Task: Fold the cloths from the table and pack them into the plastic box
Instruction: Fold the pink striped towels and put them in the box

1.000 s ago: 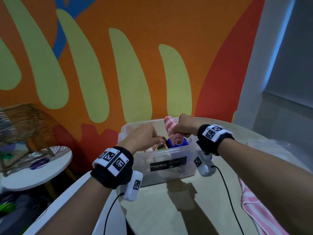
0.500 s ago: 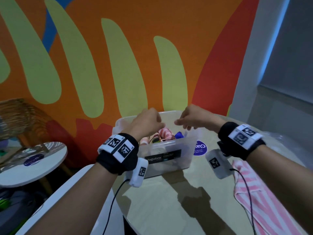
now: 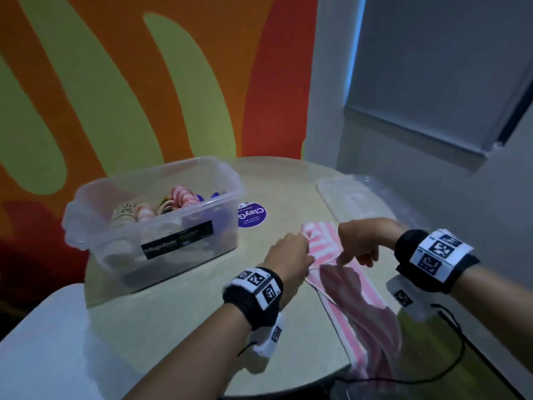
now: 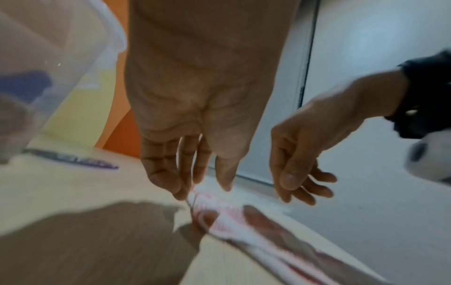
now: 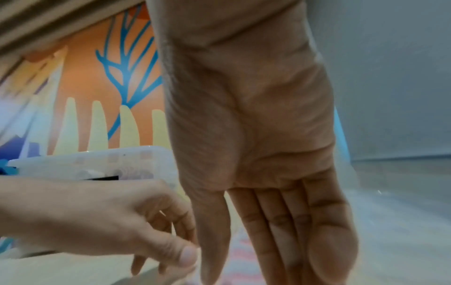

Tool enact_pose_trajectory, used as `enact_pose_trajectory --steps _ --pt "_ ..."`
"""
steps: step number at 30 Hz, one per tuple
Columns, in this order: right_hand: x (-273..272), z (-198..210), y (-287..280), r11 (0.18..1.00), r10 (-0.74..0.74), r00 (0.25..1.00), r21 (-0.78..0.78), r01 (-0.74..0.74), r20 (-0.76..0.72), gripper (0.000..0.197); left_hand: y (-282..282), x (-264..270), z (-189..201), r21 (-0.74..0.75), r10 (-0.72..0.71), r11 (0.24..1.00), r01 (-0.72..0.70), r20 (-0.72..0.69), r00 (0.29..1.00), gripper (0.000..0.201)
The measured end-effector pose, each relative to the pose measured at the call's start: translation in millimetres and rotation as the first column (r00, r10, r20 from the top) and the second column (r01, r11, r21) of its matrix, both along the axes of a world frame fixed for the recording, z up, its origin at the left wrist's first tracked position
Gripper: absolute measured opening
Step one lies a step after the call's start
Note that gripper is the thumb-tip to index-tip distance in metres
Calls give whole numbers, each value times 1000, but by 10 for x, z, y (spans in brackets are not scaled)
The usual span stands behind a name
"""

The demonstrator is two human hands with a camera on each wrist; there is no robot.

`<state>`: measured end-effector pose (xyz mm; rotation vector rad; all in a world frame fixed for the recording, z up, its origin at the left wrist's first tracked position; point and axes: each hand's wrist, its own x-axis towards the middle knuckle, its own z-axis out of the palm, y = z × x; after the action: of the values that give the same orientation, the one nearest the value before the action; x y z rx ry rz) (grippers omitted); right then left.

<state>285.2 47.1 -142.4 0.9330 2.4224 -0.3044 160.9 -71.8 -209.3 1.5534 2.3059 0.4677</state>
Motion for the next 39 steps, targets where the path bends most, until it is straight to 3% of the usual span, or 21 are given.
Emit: enact_pose_trajectory --steps 3,6,10,12,14,15,17,19,21,22,24,27,30,32,34,36,39 --pt "218 -286 -41 995 -71 997 -69 70 -17 41 62 121 -294 -20 120 993 -119 36 992 37" --pt "293 -521 -282 990 -106 988 -100 95 -115 40 122 166 -422 -42 178 984 -174 120 977 18" --pt "294 -790 -486 993 -24 958 101 55 -286 29 157 91 -410 -4 200 978 -210 319 927 13" --pt "254 -871 -443 987 0 941 149 53 -338 32 138 32 -397 34 197 965 -258 555 808 6" --pt "212 -925 -337 993 -15 917 102 61 -400 35 106 -20 -396 47 188 937 -346 768 612 10" --pt "195 -929 -275 997 -41 899 44 67 -435 34 85 -71 -382 38 202 930 -366 779 594 12" --pt "169 -886 -163 993 -107 871 -98 68 -480 33 28 -194 -315 16 224 943 -332 708 669 19" --pt "152 -806 -88 972 -167 869 -225 66 -467 32 -66 -330 -215 -33 212 974 -225 489 846 19" --pt "109 -795 -8 969 -173 869 -239 65 -463 34 -212 -446 -177 -179 172 975 -131 237 956 11" --pt "66 -805 20 976 -165 862 -203 74 -479 34 -280 -502 -201 -228 161 965 -128 134 978 19" --pt "-45 -883 36 987 -154 840 -127 103 -519 35 -365 -560 -237 -167 182 971 -170 57 982 27" --pt "-211 -1018 -85 985 -170 799 -129 117 -577 39 -333 -488 -293 24 153 988 -155 65 986 16" --pt "-379 -1145 -211 993 -114 806 -42 110 -581 33 -264 -276 -430 -14 101 995 -101 2 995 34" --pt "-472 -1183 -227 989 -146 792 -79 123 -593 29 -191 -197 -504 -40 125 991 -129 -101 987 43" --pt "-491 -1152 -203 978 -203 779 -163 131 -593 33 -124 -165 -491 -30 148 988 -153 -132 980 39" --pt "-424 -1061 -175 966 -233 812 -224 129 -536 37 -89 -172 -456 -54 125 989 -135 -150 981 29" --pt "-337 -915 -86 962 -199 906 -249 108 -373 26 -127 -276 -423 -111 123 985 -131 -71 990 18"
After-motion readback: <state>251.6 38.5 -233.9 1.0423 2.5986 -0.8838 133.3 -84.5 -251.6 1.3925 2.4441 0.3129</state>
